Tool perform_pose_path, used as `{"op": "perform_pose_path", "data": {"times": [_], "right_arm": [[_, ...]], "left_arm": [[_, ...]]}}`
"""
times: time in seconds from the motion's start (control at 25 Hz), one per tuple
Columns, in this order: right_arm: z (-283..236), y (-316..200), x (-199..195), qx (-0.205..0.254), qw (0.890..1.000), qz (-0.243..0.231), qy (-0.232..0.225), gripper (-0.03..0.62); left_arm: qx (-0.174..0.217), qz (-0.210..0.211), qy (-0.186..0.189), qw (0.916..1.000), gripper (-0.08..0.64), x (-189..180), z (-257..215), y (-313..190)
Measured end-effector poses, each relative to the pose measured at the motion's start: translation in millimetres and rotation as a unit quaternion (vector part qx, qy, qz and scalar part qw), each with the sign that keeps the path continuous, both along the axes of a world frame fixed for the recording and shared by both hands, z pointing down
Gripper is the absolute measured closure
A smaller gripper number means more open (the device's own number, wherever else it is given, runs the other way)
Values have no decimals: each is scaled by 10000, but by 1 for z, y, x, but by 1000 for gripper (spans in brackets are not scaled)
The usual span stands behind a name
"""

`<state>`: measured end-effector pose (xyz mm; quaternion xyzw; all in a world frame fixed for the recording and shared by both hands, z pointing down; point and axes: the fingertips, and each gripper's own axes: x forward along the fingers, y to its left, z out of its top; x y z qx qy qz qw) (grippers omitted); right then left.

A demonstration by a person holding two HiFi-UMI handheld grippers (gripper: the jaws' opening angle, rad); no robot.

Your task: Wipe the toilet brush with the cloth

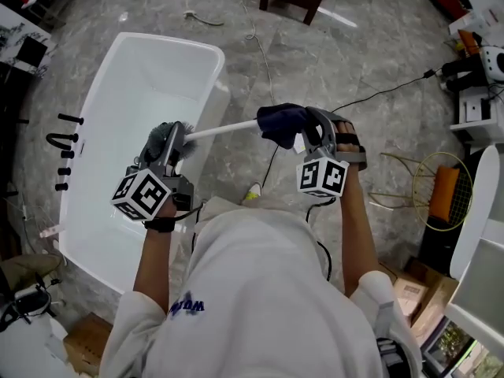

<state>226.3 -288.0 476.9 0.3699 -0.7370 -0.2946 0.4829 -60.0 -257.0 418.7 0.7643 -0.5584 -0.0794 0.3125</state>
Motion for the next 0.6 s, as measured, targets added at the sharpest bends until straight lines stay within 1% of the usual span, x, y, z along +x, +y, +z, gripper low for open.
{"op": "perform_pose_path", "data": {"times": [0.08,0.16,0.24,0.28,0.36,0.4,0.48,0.6], "right_arm": [[1,-9,22,43,9996,293,28,495],[-3,-23,68,88,9951,972,-129,534],[-10,-33,123,22,9829,1770,-505,543],[-15,-34,145,0,9758,2082,-676,544],[-24,-30,175,32,9642,2488,-917,545],[-27,-27,184,47,9590,2630,-1053,545],[-28,-19,189,10,9470,2857,-1470,545],[-24,-11,174,-110,9263,2969,-2318,545]], "left_arm": [[-2,-38,74,10000,365,-3,-1,0],[-18,-187,171,9997,365,-15,-1,1],[-44,-384,104,9992,365,-37,1,5],[-59,-478,22,9988,365,-48,3,8],[-68,-632,-121,9979,365,-65,5,12],[-55,-677,-177,9975,365,-69,5,12],[-17,-698,-298,9971,365,-69,4,9],[29,-604,-417,9973,365,-58,6,2]]}}
